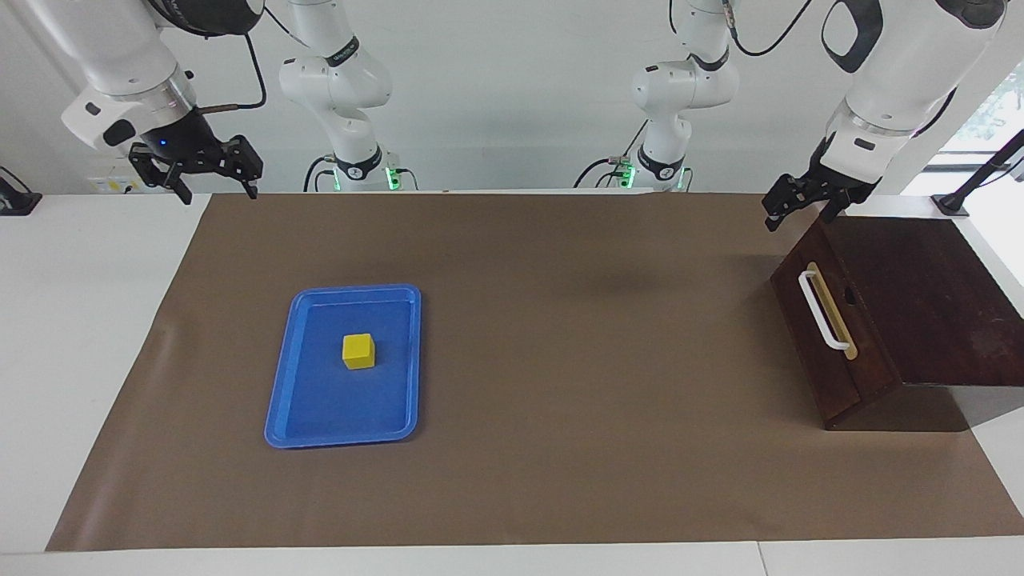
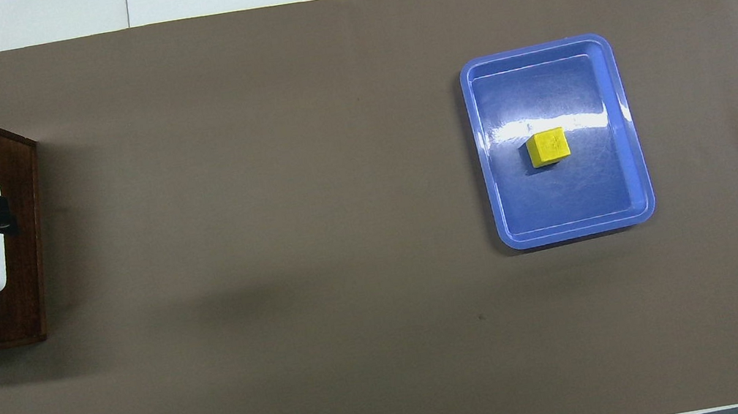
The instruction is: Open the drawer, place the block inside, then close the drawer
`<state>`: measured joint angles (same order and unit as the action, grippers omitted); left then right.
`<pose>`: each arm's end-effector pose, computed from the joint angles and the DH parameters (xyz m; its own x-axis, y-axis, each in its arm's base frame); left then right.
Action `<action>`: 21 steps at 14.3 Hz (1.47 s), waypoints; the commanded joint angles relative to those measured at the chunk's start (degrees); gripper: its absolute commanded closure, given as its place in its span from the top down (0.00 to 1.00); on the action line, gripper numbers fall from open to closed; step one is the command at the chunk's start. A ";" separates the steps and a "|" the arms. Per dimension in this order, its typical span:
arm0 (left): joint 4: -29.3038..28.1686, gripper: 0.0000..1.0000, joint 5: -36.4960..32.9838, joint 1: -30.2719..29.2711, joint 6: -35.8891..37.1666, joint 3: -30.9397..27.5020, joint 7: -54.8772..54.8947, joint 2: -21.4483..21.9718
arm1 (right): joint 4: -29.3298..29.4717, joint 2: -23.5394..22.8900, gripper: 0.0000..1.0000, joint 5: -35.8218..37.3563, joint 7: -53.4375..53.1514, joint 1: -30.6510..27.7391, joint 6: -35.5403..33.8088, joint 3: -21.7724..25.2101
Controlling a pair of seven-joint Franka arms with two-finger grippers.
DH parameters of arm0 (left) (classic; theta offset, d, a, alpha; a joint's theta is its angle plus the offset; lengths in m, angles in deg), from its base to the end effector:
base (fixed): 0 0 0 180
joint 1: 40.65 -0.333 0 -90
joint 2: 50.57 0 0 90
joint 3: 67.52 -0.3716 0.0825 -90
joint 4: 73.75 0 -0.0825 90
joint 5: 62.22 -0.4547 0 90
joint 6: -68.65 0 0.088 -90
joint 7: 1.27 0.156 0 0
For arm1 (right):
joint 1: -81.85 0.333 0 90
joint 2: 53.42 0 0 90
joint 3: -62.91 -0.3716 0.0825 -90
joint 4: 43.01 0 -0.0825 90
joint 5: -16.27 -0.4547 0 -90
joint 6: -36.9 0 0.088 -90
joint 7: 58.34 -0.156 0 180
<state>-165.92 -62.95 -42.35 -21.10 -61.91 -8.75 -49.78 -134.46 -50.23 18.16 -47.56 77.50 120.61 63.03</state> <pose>0.6161 -0.0405 0.6188 0.9977 0.0624 -0.0264 0.0619 -0.9979 -0.0177 0.5868 -0.0514 0.6425 0.9908 0.1065 -0.0840 0.1083 -0.9940 0.0174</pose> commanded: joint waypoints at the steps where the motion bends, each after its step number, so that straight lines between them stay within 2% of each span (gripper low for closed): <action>1: -0.11 1.00 0.90 0.38 -0.95 -0.69 0.62 0.45 | 0.22 -0.02 1.00 0.84 0.38 -0.30 0.40 -0.38; 4: -0.55 1.00 0.90 0.38 -2.35 -0.77 0.80 0.45 | 0.13 0.07 1.00 0.84 0.56 -0.30 0.41 -0.38; 7: -6.42 1.00 -0.06 0.74 -10.33 -0.86 1.41 1.68 | -0.04 0.07 1.00 0.84 2.14 -0.57 0.49 -0.29; 11: -14.51 1.00 -10.67 -0.14 -23.69 -0.86 4.92 0.63 | -5.21 2.61 1.00 0.40 6.34 -1.09 0.93 -0.29; 15: -16.46 1.00 -12.63 -2.69 -32.05 -0.95 8.09 -4.90 | -18.12 8.32 1.00 -1.61 21.26 -1.18 11.81 0.06; 17: -16.72 1.00 -13.07 -2.69 -32.94 -0.95 7.83 -6.92 | -20.69 8.59 1.00 -4.86 27.95 -2.23 14.02 0.32; 18: -16.89 1.00 -15.51 -2.34 -33.55 -0.95 7.57 -7.72 | -21.74 8.33 1.00 -6.09 32.33 -2.85 15.42 0.32; 19: -17.59 1.00 -18.14 -2.17 -34.52 -0.86 7.48 -8.16 | -23.06 8.33 1.00 -7.06 37.68 -2.85 17.61 0.32; 21: -19.96 1.00 -18.96 -2.69 -37.68 -0.95 7.48 -7.99 | -25.70 8.59 1.00 -9.61 46.84 -2.77 20.43 0.32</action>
<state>-182.80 -79.77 -44.73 -55.10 -62.76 -1.30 -58.67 -155.79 -43.61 11.42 -9.39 75.46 137.68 63.61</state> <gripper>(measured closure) 0.000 0.000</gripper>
